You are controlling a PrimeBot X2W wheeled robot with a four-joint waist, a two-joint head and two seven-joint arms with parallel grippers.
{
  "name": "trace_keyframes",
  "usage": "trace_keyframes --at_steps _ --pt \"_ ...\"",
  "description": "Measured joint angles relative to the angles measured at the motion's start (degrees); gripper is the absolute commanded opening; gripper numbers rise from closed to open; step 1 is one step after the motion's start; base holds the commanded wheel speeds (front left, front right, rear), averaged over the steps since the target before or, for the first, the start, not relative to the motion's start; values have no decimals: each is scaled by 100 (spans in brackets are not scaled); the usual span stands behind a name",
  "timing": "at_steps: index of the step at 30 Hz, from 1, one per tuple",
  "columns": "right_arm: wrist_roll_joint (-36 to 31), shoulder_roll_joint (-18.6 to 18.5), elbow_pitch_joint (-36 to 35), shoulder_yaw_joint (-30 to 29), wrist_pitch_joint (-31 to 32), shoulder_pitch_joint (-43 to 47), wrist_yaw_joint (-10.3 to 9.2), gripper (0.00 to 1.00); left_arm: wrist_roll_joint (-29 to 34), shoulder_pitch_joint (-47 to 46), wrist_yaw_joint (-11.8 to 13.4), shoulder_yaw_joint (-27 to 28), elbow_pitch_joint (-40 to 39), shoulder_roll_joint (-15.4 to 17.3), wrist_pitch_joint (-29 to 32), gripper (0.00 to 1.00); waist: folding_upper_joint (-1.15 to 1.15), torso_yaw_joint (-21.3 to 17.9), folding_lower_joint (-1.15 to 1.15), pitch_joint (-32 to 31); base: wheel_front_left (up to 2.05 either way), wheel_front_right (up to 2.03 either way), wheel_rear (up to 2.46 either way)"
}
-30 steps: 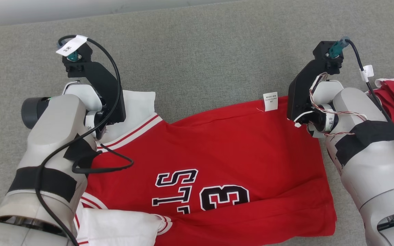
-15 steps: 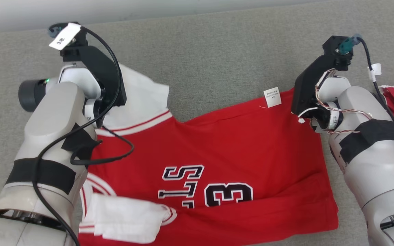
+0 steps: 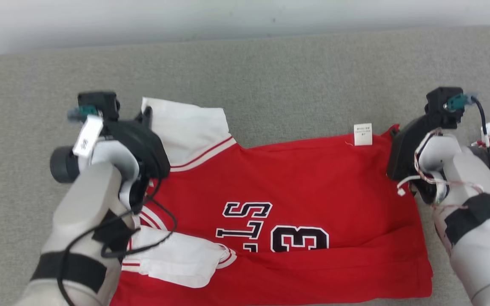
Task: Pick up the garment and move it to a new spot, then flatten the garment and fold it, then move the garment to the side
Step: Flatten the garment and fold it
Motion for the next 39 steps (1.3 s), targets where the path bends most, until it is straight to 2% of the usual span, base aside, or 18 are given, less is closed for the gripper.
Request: trace_keyframes --at_steps 4,10,16,24,29,35,39 --pt "22 -47 -286 2 -350 539 288 0 -85 539 -142 -43 -263 7 -443 0 0 71 0 -214 0 0 0" --pt "19 -140 -636 53 -840 1384 513 0 -116 1449 -341 -129 -635 18 -1056 0 0 154 -1 -580 0 0 0" --pt "19 -180 -1101 58 -1252 2028 565 0 -113 2357 -488 -294 -1140 135 -1305 0 -1 201 -1 -953 0 0 0" --pt "8 -477 -1529 15 -1383 2716 590 0 -74 3356 -543 -476 -1984 586 -1362 0 -1 276 -2 -1221 0 0 0" --pt "-5 -576 -1709 1 -1403 2753 580 0 -74 3651 -582 -479 -2366 815 -1362 0 0 302 -1 -1217 0 0 0" --pt "-35 -579 -1869 36 -1278 2869 555 0 -66 3841 -582 -539 -2759 889 -1362 0 0 321 0 -1175 0 0 0" --pt "-65 -592 -1965 52 -1178 2982 444 0 -59 3857 -582 -546 -2978 944 -1361 0 0 333 0 -1142 0 0 0"
